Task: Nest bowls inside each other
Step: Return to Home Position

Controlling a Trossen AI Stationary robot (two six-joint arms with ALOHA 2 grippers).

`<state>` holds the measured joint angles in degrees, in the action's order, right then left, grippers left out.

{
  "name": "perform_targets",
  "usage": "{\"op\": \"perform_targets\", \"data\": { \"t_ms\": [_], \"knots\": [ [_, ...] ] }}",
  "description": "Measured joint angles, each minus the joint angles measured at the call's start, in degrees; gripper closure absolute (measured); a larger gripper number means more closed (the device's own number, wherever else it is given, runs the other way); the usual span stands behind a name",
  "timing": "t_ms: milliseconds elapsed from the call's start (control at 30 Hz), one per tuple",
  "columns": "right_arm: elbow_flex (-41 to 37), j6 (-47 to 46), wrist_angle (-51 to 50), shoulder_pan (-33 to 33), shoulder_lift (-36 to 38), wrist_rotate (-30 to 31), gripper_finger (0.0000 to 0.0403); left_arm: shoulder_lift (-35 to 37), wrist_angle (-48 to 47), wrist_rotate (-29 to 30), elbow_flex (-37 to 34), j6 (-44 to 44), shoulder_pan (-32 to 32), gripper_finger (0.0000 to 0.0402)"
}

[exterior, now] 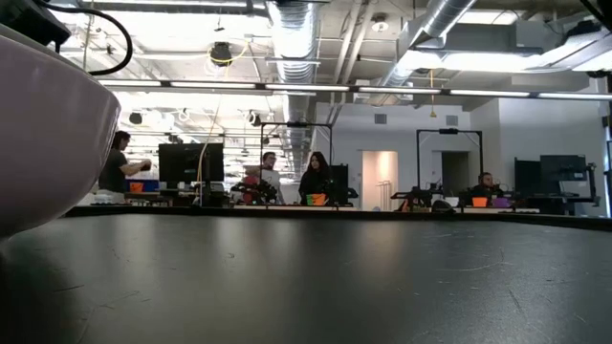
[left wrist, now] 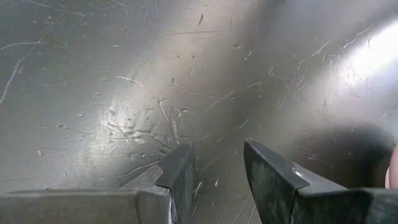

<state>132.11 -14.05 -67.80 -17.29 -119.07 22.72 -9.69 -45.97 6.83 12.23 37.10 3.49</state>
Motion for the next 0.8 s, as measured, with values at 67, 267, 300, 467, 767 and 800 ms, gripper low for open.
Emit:
{"op": "perform_targets", "data": {
  "t_ms": [67, 267, 300, 467, 767, 800],
  "knots": [
    [-3.4, -0.7, -3.5, 0.4, 2.1, 1.6, 0.0265, 0.0, 0.0, 0.0, 0.0, 0.0, 0.0, 0.0274],
    [-25.9, -4.2, 2.3, 2.2, 15.3, 2.8, 0.0265, 0.0, 0.0, 0.0, 0.0, 0.0, 0.0, 0.0274],
    [-31.5, -4.6, 6.1, 2.6, 18.6, 2.7, 0.0265, 0.0, 0.0, 0.0, 0.0, 0.0, 0.0, 0.0274],
    [-60.9, -4.1, 34.3, 5.7, 37.0, -2.3, 0.0265, 0.0, 0.0, 0.0, 0.0, 0.0, 0.0, 0.0274],
    [-101.3, 0.9, 82.3, 11.9, 57.8, -12.4, 0.0265, 0.0, 0.0, 0.0, 0.0, 0.0, 0.0, 0.0274],
    [-104.4, 1.4, 85.9, 12.3, 59.1, -12.6, 0.0265, 0.0, 0.0, 0.0, 0.0, 0.0, 0.0, 0.0274]
  ]
}}
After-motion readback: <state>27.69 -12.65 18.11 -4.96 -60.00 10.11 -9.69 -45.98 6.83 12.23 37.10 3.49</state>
